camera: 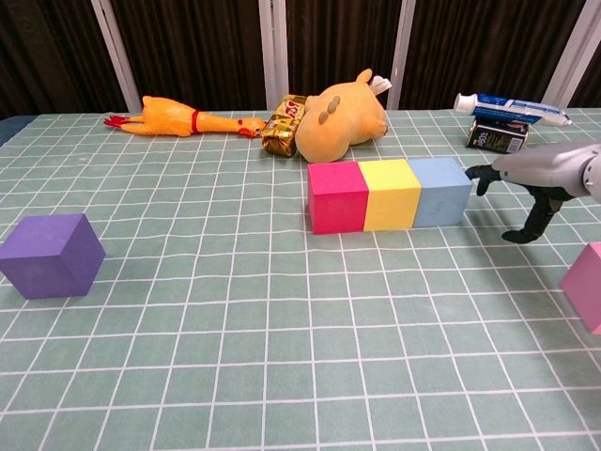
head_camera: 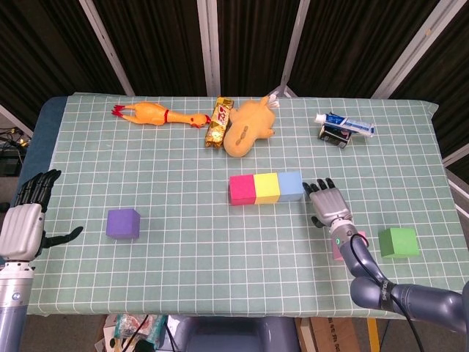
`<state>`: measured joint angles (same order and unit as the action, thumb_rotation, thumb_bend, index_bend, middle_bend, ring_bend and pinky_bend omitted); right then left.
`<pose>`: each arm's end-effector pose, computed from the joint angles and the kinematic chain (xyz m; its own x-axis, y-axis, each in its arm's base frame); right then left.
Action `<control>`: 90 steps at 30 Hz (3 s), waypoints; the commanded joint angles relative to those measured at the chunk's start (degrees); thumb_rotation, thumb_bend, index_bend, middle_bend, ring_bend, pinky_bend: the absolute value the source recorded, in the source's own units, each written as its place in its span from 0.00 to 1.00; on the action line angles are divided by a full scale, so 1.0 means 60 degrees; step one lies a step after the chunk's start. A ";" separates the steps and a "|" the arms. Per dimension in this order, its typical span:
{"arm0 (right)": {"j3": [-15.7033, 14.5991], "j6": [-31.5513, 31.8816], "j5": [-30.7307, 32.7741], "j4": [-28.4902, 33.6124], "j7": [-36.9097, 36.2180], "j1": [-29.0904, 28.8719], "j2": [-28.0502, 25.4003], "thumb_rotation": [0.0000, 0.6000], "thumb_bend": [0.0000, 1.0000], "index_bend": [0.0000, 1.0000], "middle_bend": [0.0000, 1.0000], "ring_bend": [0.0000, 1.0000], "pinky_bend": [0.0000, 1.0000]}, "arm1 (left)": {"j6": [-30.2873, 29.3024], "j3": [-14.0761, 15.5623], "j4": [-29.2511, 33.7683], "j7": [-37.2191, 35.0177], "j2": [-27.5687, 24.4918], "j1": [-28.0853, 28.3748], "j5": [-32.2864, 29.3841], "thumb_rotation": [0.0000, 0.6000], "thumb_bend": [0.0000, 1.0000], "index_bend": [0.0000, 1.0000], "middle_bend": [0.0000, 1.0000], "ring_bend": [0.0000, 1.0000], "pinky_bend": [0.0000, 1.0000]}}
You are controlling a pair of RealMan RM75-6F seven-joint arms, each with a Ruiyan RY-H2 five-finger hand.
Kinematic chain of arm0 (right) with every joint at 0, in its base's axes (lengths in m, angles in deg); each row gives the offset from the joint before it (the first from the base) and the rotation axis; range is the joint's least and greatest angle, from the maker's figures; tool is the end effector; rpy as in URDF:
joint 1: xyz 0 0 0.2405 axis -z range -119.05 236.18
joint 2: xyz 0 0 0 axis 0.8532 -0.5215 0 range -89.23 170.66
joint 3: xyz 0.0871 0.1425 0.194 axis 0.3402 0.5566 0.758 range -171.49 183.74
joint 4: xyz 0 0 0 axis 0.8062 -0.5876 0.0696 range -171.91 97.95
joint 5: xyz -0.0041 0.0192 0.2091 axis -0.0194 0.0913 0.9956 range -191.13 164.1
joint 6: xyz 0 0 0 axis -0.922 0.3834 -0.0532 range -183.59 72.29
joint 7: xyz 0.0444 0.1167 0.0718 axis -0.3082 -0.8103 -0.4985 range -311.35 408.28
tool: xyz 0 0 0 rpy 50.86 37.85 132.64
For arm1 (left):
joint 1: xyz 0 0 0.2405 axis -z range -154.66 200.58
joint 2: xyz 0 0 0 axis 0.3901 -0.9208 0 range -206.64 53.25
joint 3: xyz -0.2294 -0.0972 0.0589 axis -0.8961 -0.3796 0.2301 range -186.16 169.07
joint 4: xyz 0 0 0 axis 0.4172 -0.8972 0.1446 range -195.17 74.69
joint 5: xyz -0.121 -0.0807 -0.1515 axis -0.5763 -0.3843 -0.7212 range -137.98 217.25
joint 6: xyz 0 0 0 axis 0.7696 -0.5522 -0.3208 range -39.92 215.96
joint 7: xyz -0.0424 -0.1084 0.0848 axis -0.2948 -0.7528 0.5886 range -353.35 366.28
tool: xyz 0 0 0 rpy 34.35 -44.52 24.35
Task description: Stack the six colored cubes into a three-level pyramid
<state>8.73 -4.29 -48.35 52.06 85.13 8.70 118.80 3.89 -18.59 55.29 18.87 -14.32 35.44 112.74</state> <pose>-0.2027 -0.3610 0.0247 0.6217 -0.4214 0.6602 -0.7728 -0.1927 0.6048 -0.2202 0.2264 0.1603 0.2104 -0.0573 0.9759 0.9776 0.0106 -0.2101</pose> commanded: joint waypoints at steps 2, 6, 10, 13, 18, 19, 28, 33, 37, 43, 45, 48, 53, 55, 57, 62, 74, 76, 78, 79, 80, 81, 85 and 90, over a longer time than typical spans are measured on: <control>-0.0040 0.0039 -0.0041 0.0080 0.0005 0.0017 -0.0010 1.00 0.39 0.03 0.19 0.01 0.00 | -0.0005 0.0004 0.0000 -0.0015 -0.0011 -0.0009 0.0005 1.00 0.10 0.00 0.04 0.00 0.03; -0.0053 0.0092 -0.0108 0.0164 0.0006 0.0023 -0.0014 1.00 0.39 0.03 0.19 0.01 0.00 | -0.0013 0.0008 0.0018 -0.0029 -0.0021 -0.0013 0.0037 1.00 0.10 0.00 0.04 0.00 0.03; -0.0055 0.0121 -0.0181 0.0238 -0.0005 0.0022 -0.0022 1.00 0.40 0.03 0.19 0.01 0.00 | -0.0017 0.0011 0.0019 -0.0042 -0.0030 -0.0021 0.0043 1.00 0.10 0.00 0.04 0.00 0.03; -0.0085 0.0134 -0.0209 0.0291 0.0032 0.0013 -0.0026 1.00 0.39 0.03 0.19 0.01 0.00 | -0.0018 0.0009 0.0016 -0.0059 -0.0036 -0.0021 0.0056 1.00 0.10 0.00 0.04 0.00 0.03; -0.0099 0.0161 -0.0186 0.0346 0.0061 0.0003 -0.0012 1.00 0.40 0.05 0.19 0.01 0.00 | -0.0019 0.0004 0.0025 -0.0055 -0.0036 -0.0021 0.0048 1.00 0.10 0.00 0.04 0.00 0.03; -0.0103 0.0168 -0.0172 0.0360 0.0070 0.0001 -0.0010 1.00 0.40 0.05 0.19 0.01 0.00 | -0.0019 0.0001 0.0026 -0.0059 -0.0036 -0.0021 0.0044 1.00 0.10 0.00 0.04 0.00 0.03; -0.0109 0.0252 -0.0179 0.0483 0.0099 -0.0008 -0.0025 1.00 0.40 0.05 0.19 0.01 0.00 | -0.0001 -0.0007 0.0023 -0.0050 -0.0030 -0.0011 0.0014 1.00 0.10 0.00 0.04 0.00 0.03; -0.0143 0.0279 -0.0159 0.0525 0.0130 -0.0002 -0.0018 1.00 0.40 0.05 0.19 0.01 0.00 | -0.0002 -0.0008 0.0029 -0.0046 -0.0032 -0.0009 0.0017 1.00 0.10 0.00 0.04 0.00 0.03; -0.0152 0.0343 -0.0163 0.0503 0.0167 0.0000 -0.0004 1.00 0.40 0.04 0.18 0.00 0.00 | -0.0020 -0.0015 0.0048 -0.0039 -0.0034 -0.0012 0.0025 1.00 0.10 0.00 0.04 0.00 0.03; -0.0154 0.0473 -0.0147 0.0456 0.0254 0.0003 -0.0042 1.00 0.40 0.00 0.08 0.00 0.00 | -0.0012 -0.0015 0.0033 -0.0060 -0.0042 -0.0016 0.0010 1.00 0.10 0.00 0.04 0.00 0.03; -0.0169 0.0582 -0.0159 0.0463 0.0346 0.0006 -0.0089 1.00 0.39 0.00 0.07 0.00 0.00 | -0.0010 -0.0012 0.0039 -0.0055 -0.0041 -0.0014 0.0018 1.00 0.10 0.00 0.04 0.00 0.03; -0.0143 0.0757 -0.0234 0.0524 0.0384 0.0037 -0.0172 1.00 0.39 0.00 0.04 0.00 0.00 | -0.0007 -0.0013 0.0053 -0.0040 -0.0034 -0.0008 0.0014 1.00 0.10 0.00 0.04 0.00 0.03; 0.0012 0.1116 -0.0496 0.0832 0.0194 0.0186 -0.0522 1.00 0.39 0.00 0.02 0.00 0.00 | 0.0015 0.0022 0.0057 0.0005 -0.0014 -0.0005 0.0028 1.00 0.10 0.00 0.03 0.00 0.03; 0.0111 0.1290 -0.0712 0.1036 -0.0053 0.0313 -0.0721 1.00 0.39 0.00 0.01 0.00 0.00 | 0.0020 0.0033 0.0047 0.0010 -0.0008 -0.0008 0.0026 1.00 0.10 0.00 0.03 0.00 0.03; 0.0182 0.1451 -0.0981 0.1319 -0.0362 0.0492 -0.0990 1.00 0.39 0.00 0.01 0.00 0.00 | 0.0025 0.0042 0.0044 0.0019 0.0000 -0.0005 0.0043 1.00 0.10 0.00 0.03 0.00 0.03; 0.0282 0.1864 -0.1563 0.2076 -0.1010 0.0947 -0.1615 1.00 0.39 0.00 0.01 0.00 0.00 | -0.0003 0.0071 0.0053 0.0022 0.0006 -0.0021 0.0120 1.00 0.10 0.00 0.03 0.00 0.03; -0.0020 0.2187 -0.3240 0.3334 -0.2337 0.2057 -0.3334 1.00 0.35 0.00 0.01 0.00 0.00 | -0.0032 0.0148 0.0055 -0.0110 -0.0065 -0.0081 0.0330 1.00 0.10 0.00 0.03 0.00 0.03; -0.0143 0.2164 -0.3587 0.3458 -0.2566 0.2249 -0.3633 1.00 0.35 0.00 0.01 0.00 0.00 | -0.0038 0.0152 0.0068 -0.0109 -0.0068 -0.0085 0.0352 1.00 0.10 0.00 0.03 0.00 0.03; -0.0264 0.2161 -0.3863 0.3611 -0.2837 0.2453 -0.3874 1.00 0.35 0.00 0.01 0.00 0.00 | -0.0049 0.0153 0.0082 -0.0099 -0.0068 -0.0086 0.0373 1.00 0.10 0.00 0.03 0.00 0.03; -0.0333 0.2142 -0.3992 0.3702 -0.2991 0.2560 -0.4004 1.00 0.35 0.00 0.01 0.00 0.00 | -0.0055 0.0153 0.0087 -0.0091 -0.0066 -0.0087 0.0380 1.00 0.10 0.00 0.03 0.00 0.03; -0.0445 0.2095 -0.4211 0.3796 -0.3172 0.2695 -0.4159 1.00 0.35 0.00 0.01 0.00 0.00 | -0.0060 0.0155 0.0093 -0.0082 -0.0064 -0.0089 0.0390 1.00 0.10 0.00 0.03 0.00 0.03; -0.0544 0.2054 -0.4435 0.3832 -0.3306 0.2808 -0.4281 1.00 0.35 0.00 0.00 0.00 0.00 | -0.0061 0.0163 0.0100 -0.0079 -0.0061 -0.0092 0.0401 1.00 0.10 0.00 0.03 0.00 0.03; -0.0843 0.1877 -0.4956 0.3854 -0.3540 0.3068 -0.4466 1.00 0.35 0.00 0.00 0.00 0.00 | -0.0048 0.0192 0.0121 -0.0034 -0.0043 -0.0085 0.0455 1.00 0.10 0.00 0.03 0.00 0.03; -0.1155 0.1734 -0.5662 0.3921 -0.3758 0.3405 -0.4450 1.00 0.33 0.00 0.00 0.00 0.00 | -0.0075 0.0217 0.0171 0.0059 0.0001 -0.0088 0.0519 1.00 0.10 0.00 0.03 0.00 0.03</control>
<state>2.46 6.51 -81.35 75.32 63.06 28.43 92.09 3.46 -17.29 56.31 19.22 -14.33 34.92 115.85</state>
